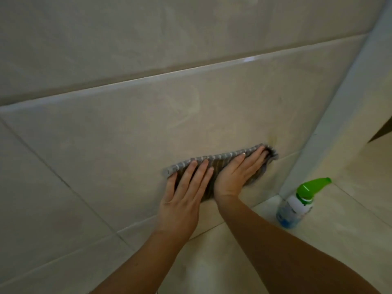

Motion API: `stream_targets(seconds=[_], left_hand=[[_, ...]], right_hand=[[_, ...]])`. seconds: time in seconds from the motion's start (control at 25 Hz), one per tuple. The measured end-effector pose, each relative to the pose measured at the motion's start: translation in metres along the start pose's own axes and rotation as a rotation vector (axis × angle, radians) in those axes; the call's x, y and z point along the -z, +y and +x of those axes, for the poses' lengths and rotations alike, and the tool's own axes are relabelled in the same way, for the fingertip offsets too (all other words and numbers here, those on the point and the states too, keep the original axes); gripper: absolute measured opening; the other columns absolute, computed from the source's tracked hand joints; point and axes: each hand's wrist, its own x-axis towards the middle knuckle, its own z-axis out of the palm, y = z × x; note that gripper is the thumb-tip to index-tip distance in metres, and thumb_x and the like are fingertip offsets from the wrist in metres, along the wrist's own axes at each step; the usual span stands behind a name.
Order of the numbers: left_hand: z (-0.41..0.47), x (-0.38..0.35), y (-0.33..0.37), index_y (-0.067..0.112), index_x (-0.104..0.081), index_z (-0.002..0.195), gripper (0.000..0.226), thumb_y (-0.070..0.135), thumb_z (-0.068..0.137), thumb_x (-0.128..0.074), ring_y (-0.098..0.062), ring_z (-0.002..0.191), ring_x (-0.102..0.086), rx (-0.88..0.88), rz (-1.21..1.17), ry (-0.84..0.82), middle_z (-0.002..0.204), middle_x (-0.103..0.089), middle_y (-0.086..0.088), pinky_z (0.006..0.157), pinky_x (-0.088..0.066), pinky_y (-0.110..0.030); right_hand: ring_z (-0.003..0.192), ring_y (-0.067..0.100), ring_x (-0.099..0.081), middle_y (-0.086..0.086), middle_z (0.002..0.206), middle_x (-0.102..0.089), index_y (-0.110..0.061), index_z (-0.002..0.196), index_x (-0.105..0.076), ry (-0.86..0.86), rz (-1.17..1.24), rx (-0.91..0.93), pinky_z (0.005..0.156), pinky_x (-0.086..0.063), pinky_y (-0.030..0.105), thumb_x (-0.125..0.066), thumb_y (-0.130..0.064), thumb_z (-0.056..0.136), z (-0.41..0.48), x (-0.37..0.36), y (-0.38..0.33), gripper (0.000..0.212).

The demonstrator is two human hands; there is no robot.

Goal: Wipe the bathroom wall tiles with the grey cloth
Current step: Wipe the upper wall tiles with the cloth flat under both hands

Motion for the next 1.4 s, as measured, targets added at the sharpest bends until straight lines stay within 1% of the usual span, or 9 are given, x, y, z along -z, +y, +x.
stream_targets(seconds=[0.08,0.2,0.36,0.6,0.76,0.92,1.16,1.28,1.4], left_hand=[[0.012,0.011,-0.01,0.013,-0.02,0.157,0.072,0.018,0.089,-0.043,-0.025,0.153,0.008,-0.013,-0.012,0.022,0.166,0.007,-0.008,0.121,0.013,-0.047],[0.058,0.028,-0.014,0.013,-0.022,0.157,0.072,0.024,0.093,-0.053,-0.024,0.153,0.006,0.029,-0.066,0.122,0.167,-0.004,-0.007,0.122,0.009,-0.046],[0.085,0.018,0.021,0.013,-0.017,0.158,0.069,0.019,0.094,-0.043,-0.026,0.152,0.001,0.032,-0.067,0.145,0.165,-0.002,-0.003,0.121,0.012,-0.048],[0.058,-0.004,0.056,0.01,-0.035,0.153,0.067,0.013,0.086,-0.028,-0.023,0.151,-0.008,-0.074,-0.123,-0.026,0.163,-0.016,-0.007,0.122,0.014,-0.045],[0.103,0.026,0.041,0.008,-0.027,0.155,0.067,0.013,0.088,-0.034,-0.026,0.152,-0.008,0.041,-0.176,0.115,0.164,-0.013,-0.01,0.122,0.01,-0.045],[0.154,0.039,0.045,0.009,-0.018,0.157,0.065,0.016,0.094,-0.03,-0.024,0.153,0.001,0.053,-0.165,0.177,0.165,-0.006,-0.009,0.121,0.013,-0.046],[0.155,0.009,0.081,0.008,0.01,0.156,0.071,0.018,0.094,-0.021,-0.027,0.147,0.024,-0.061,-0.023,0.08,0.161,0.023,-0.012,0.115,0.027,-0.049],[0.136,-0.006,0.088,0.01,0.002,0.158,0.069,0.015,0.092,-0.014,-0.024,0.151,0.017,-0.09,-0.032,0.053,0.162,0.018,-0.01,0.117,0.024,-0.048],[0.116,-0.017,0.088,0.014,-0.016,0.158,0.068,0.015,0.09,-0.016,-0.016,0.152,-0.002,-0.157,-0.037,0.023,0.164,0.003,-0.003,0.12,0.019,-0.044]], right_hand=[[0.148,0.031,-0.01,0.018,0.159,-0.013,-0.004,0.151,-0.018,0.008,0.036,-0.004,0.117,0.001,0.026,-0.013,-0.041,0.094,0.011,0.0,-0.019,0.068],[0.147,0.03,-0.013,0.016,0.158,-0.02,-0.007,0.15,-0.024,0.1,0.07,0.133,0.117,-0.005,0.038,-0.018,-0.038,0.096,0.056,0.002,-0.046,0.063],[0.147,0.026,-0.011,0.017,0.158,-0.02,-0.007,0.15,-0.024,0.122,0.053,0.231,0.118,-0.003,0.036,-0.017,-0.037,0.097,0.095,0.003,-0.028,0.061],[0.15,0.025,-0.002,0.011,0.162,-0.003,-0.012,0.154,-0.009,-0.053,0.033,-0.148,0.121,0.001,0.033,-0.014,-0.041,0.095,0.079,0.018,0.034,0.066],[0.149,0.029,-0.005,0.015,0.161,-0.011,-0.008,0.152,-0.017,-0.026,0.036,0.228,0.118,0.0,0.038,-0.023,-0.033,0.097,0.127,0.023,-0.046,0.06],[0.148,0.031,-0.005,0.013,0.161,-0.013,-0.013,0.152,-0.02,0.027,0.038,0.325,0.119,-0.002,0.044,-0.017,-0.043,0.094,0.178,0.029,-0.057,0.065],[0.149,0.026,-0.004,0.01,0.162,-0.009,-0.014,0.153,-0.017,0.022,0.091,0.133,0.12,-0.001,0.041,-0.018,-0.032,0.098,0.189,0.034,-0.009,0.058],[0.149,0.023,-0.006,0.01,0.162,-0.01,-0.015,0.153,-0.016,0.021,0.082,0.023,0.118,-0.002,0.035,-0.018,-0.037,0.097,0.175,0.031,0.012,0.061],[0.149,0.021,-0.007,0.01,0.162,-0.009,-0.014,0.153,-0.014,0.023,0.11,-0.291,0.118,-0.002,0.031,-0.022,-0.033,0.104,0.15,0.026,0.033,0.053]])
